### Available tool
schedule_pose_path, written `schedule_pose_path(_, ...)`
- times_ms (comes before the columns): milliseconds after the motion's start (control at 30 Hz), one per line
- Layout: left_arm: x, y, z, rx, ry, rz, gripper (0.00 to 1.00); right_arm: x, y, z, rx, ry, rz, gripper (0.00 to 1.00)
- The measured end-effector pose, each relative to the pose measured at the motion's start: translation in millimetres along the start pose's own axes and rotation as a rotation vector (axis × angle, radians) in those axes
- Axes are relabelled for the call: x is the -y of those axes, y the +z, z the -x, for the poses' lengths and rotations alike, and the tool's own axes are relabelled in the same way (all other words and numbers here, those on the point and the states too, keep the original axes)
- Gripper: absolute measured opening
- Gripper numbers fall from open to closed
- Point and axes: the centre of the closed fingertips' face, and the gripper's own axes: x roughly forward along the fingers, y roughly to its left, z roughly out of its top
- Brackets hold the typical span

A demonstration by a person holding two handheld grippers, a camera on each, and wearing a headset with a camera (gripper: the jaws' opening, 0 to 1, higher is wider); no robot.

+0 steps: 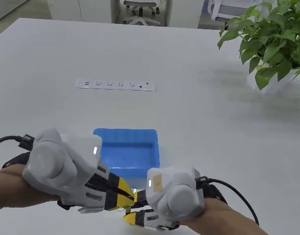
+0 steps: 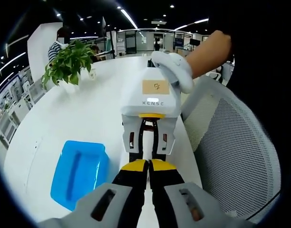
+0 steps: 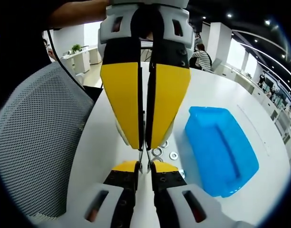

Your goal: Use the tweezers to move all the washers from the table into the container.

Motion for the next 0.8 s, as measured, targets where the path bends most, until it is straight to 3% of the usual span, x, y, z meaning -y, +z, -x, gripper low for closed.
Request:
schedule_pose_path(433, -1.6, -1.5, 3.5, -0.021, 0.011, -0.011, 0.05, 4.6, -2.7, 11.6, -0.028, -0.041, -0.019, 0.27)
schedule_pose_path(800, -2.8, -0.3, 5.1, -0.037, 0.012, -0.024, 0.05, 13.0, -7.4, 33.3, -0.005, -0.128, -0.120, 0.42)
